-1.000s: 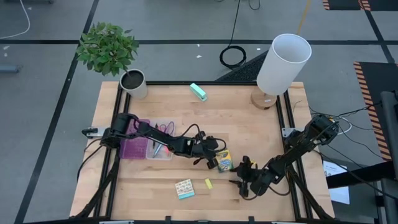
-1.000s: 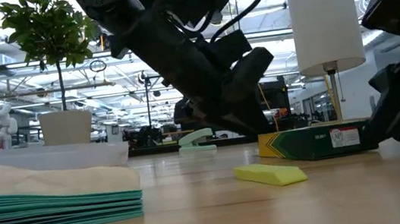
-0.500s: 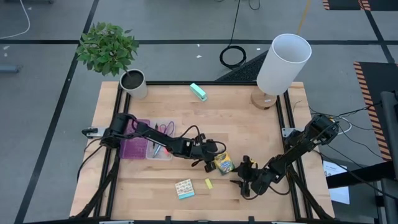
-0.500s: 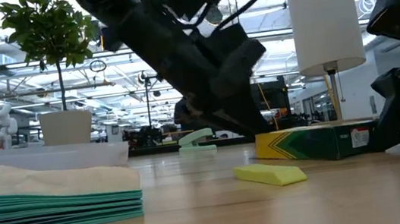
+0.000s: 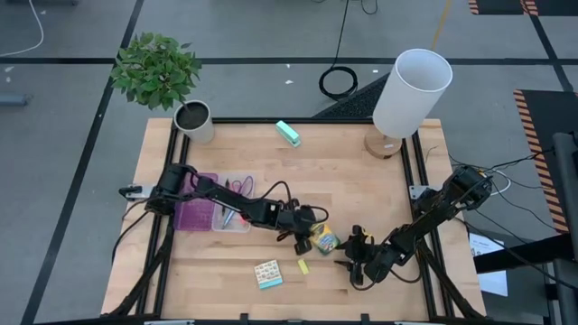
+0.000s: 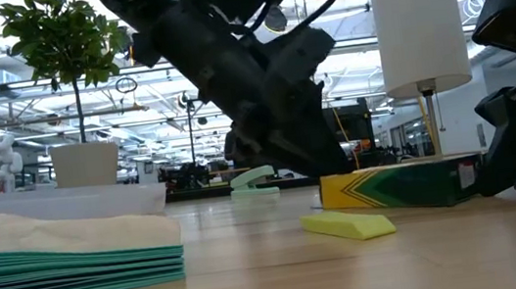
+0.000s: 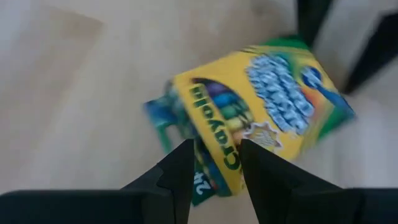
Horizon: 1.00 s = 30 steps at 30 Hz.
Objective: Pack school essentials
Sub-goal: Put the crayon box into the purple supply box
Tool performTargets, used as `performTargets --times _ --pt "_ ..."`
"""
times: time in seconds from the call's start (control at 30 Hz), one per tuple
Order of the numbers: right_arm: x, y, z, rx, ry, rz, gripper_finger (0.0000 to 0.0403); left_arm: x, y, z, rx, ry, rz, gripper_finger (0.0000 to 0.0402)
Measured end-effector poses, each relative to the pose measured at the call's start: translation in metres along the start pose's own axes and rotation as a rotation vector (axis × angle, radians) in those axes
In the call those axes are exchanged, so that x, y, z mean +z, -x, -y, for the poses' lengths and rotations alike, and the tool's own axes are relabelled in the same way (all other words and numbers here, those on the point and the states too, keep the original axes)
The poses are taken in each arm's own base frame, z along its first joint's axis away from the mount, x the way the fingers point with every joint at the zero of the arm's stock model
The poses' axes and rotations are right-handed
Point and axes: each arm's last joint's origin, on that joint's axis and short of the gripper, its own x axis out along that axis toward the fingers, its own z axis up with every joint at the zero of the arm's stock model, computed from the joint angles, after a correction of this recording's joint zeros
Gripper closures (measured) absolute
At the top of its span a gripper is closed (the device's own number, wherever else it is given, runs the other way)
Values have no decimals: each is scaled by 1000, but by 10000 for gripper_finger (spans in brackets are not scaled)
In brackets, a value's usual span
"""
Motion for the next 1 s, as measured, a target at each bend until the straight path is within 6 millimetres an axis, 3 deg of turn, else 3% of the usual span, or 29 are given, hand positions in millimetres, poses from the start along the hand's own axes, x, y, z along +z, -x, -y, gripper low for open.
performTargets --times 0.23,0.47,0.63,0.87,1.0 --pt "-1 1 0 -1 16 -9 202 -2 14 14 -107 -15 -67 268" --pt "-4 3 -3 10 39 -13 197 9 47 35 -155 -79 -2 268" --pt "-5 4 -4 15 20 -18 154 10 60 44 -127 -99 23 268" --pt "-5 11 -6 41 -4 -42 72 0 60 41 -32 -107 -47 268" --pt "-4 15 -5 27 -9 -36 47 -8 58 33 58 -91 -73 268"
